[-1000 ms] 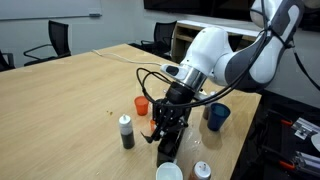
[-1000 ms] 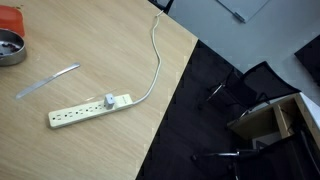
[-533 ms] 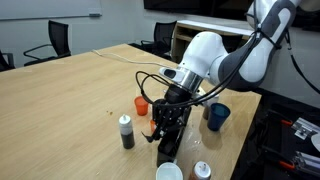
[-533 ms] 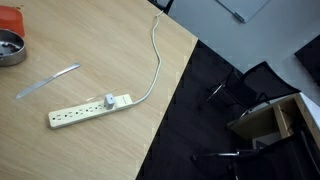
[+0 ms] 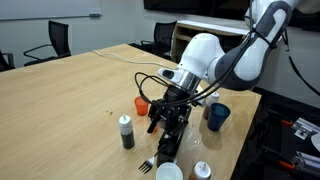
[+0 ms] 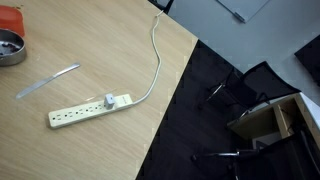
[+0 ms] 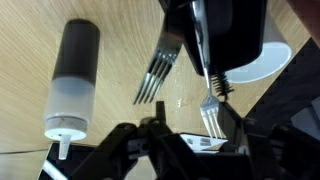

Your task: Put the fork in the black rack

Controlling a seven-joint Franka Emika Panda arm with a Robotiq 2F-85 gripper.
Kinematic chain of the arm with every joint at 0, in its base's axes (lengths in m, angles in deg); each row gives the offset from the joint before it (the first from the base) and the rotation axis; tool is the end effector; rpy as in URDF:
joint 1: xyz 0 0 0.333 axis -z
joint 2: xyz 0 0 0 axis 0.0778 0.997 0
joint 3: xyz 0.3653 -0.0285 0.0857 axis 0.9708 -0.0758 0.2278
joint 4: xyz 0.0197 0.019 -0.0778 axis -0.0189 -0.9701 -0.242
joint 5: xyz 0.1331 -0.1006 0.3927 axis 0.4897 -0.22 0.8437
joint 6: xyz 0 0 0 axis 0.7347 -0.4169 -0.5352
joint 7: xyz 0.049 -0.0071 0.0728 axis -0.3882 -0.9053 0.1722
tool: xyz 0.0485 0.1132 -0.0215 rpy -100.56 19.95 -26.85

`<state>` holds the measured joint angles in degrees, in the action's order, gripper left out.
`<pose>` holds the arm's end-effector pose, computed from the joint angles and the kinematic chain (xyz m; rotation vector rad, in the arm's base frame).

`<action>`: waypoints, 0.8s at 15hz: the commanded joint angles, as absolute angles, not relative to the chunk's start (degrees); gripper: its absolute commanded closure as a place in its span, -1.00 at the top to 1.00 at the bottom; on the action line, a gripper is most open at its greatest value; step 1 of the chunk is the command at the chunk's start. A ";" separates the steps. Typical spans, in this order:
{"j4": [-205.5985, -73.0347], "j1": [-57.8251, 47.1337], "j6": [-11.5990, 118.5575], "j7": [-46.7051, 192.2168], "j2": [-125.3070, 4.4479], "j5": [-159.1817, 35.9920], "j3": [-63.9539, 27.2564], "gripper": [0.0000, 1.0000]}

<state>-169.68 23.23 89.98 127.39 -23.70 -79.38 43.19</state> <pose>0.5604 0.3194 0.1978 -1.9449 -1.6530 -0.6772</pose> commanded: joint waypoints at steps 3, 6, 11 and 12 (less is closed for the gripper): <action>-170.20 23.73 89.38 128.78 -25.02 -77.25 43.99 1.00; -172.12 24.05 89.80 127.52 -28.07 -76.97 44.82 1.00; -177.50 28.32 91.25 124.93 -34.58 -75.88 52.40 1.00; -178.57 29.41 90.84 123.74 -37.17 -75.73 53.94 1.00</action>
<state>-173.88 25.55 90.48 125.46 -30.06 -77.57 50.36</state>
